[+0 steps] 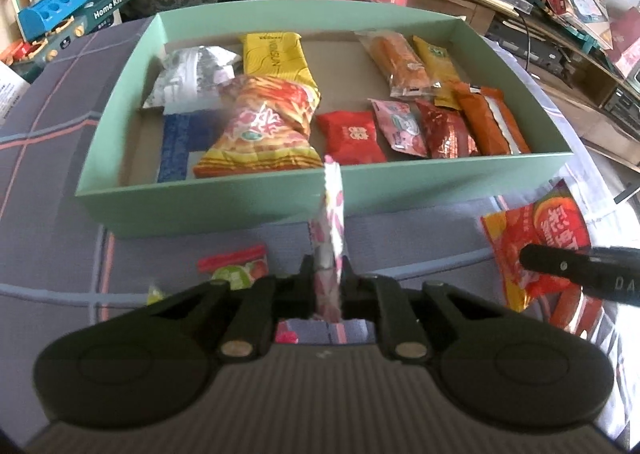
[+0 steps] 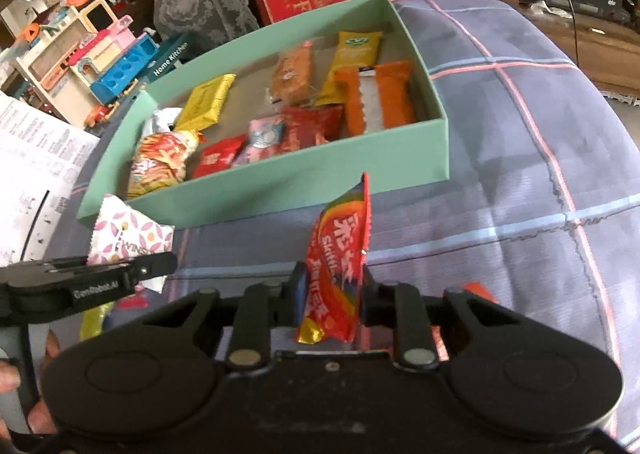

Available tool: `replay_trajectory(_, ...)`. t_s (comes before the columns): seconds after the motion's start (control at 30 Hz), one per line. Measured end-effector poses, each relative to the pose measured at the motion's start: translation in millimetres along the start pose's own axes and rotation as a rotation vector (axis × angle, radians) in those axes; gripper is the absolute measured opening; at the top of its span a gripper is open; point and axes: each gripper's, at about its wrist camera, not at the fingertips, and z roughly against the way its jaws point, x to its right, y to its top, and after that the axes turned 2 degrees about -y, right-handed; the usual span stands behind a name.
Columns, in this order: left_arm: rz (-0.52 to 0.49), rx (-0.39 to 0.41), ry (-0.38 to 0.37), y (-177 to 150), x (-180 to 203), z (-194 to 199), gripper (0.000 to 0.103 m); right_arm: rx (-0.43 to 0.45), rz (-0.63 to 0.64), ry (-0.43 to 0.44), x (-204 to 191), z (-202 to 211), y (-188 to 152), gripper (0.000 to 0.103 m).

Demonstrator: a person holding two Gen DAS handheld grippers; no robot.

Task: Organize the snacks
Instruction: 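Carry both packets into the green box and open both grippers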

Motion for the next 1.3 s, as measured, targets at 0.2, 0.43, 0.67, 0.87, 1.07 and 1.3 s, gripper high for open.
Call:
replay_trajectory(0.2,-0.009,0.025,-0.036,-2.1,3.9,17.5,0.01,0.027,0.008,-0.012,-4.3,17.9,0.2,0.023)
replay_trajectory(0.43,-0.06,0.089,-0.068,12.3,16.2,46.6,0.01,0.082,0.027,0.03,-13.3,49.4,16.0,0.023)
replay_trajectory(0.67,-0.086,0.154,-0.064,66.2,28.2,53.4,0.01,0.161,0.061,0.037,-26.7,56.9,63.7,0.023)
replay_trajectory(0.87,-0.089,0.142,-0.052,117.7,27.8,24.2,0.01,0.177,0.049,0.025,-27.4,33.9,107.8,0.023)
replay_trajectory(1.07,-0.077,0.101,-0.044,159.5,16.0,-17.7,0.01,0.161,0.02,0.019,-19.6,-2.0,150.7,0.023)
replay_trajectory(1.3,-0.072,0.067,-0.041,182.2,10.8,-56.6,0.01,0.142,0.007,0.023,-13.0,-35.8,175.9,0.023)
